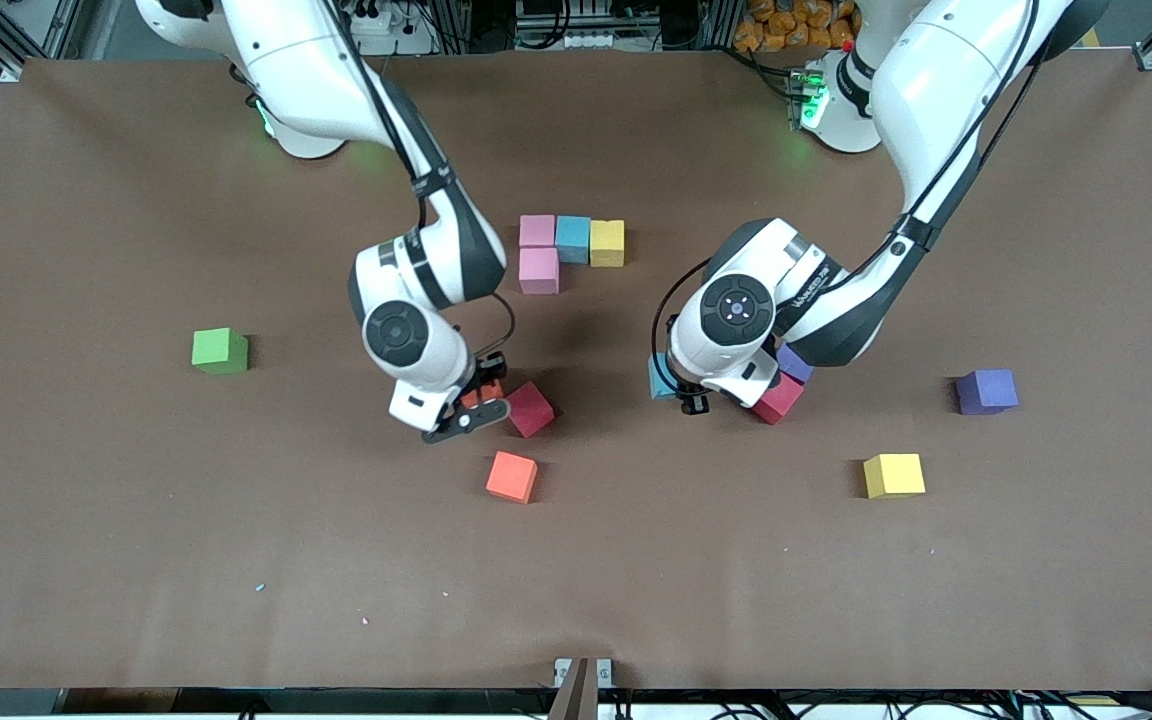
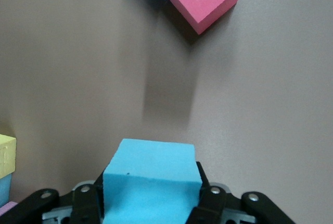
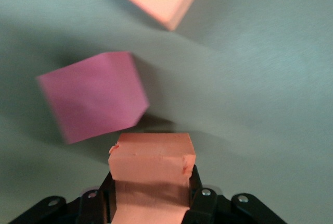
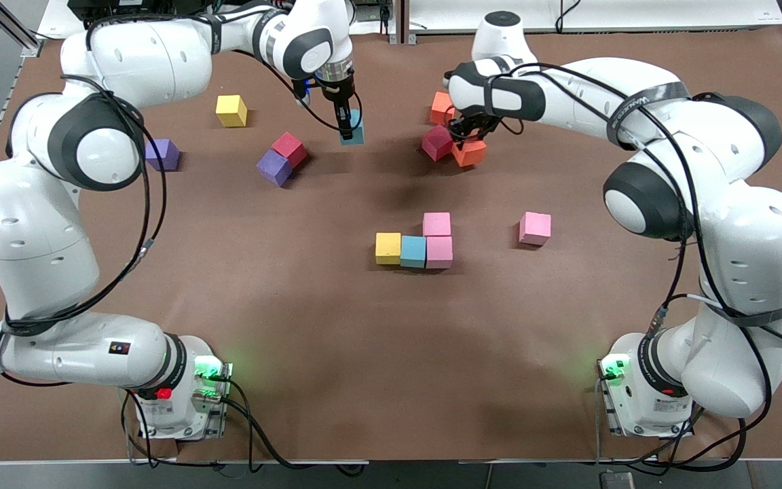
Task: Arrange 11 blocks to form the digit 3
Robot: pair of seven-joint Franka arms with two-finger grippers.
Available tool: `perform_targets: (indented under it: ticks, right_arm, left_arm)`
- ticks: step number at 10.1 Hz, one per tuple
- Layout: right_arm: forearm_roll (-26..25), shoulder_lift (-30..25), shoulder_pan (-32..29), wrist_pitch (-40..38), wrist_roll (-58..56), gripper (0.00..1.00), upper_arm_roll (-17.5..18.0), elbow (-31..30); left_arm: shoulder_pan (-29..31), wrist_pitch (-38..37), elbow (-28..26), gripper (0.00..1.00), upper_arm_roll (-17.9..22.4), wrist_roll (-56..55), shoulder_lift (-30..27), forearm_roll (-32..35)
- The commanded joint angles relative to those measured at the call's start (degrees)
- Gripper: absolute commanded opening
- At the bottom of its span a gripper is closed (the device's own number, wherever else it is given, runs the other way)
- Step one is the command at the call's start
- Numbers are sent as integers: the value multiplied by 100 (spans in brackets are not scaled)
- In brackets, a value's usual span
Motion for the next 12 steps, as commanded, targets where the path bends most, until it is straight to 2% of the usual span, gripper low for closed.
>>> perform_targets:
  ticks: [1, 4, 6, 7, 9, 12]
  right_arm:
    - [66, -215, 461, -172, 846, 0, 12, -108]
    - [66, -285, 831, -182, 1070, 0, 12, -221]
    - [49, -302, 1069, -120, 1193, 0, -23, -414]
    - [49, -398, 1122, 37, 1254, 0, -32, -616]
    - [31, -653, 1446, 966, 1535, 0, -32, -1361]
    - [5, -742, 1474, 1014, 1562, 0, -49, -1470]
  left_arm:
    - [73, 191, -103, 24, -59, 181, -131, -67]
    - [91, 517, -173, 24, -59, 305, -149, -93]
    - [135, 718, -409, 24, -59, 349, -166, -102]
    - [292, 963, -637, 24, -146, 358, -227, -93]
    - [547, 1220, -929, 24, -366, 358, -298, -58]
    - [548, 1352, -1026, 24, -376, 367, -280, -49]
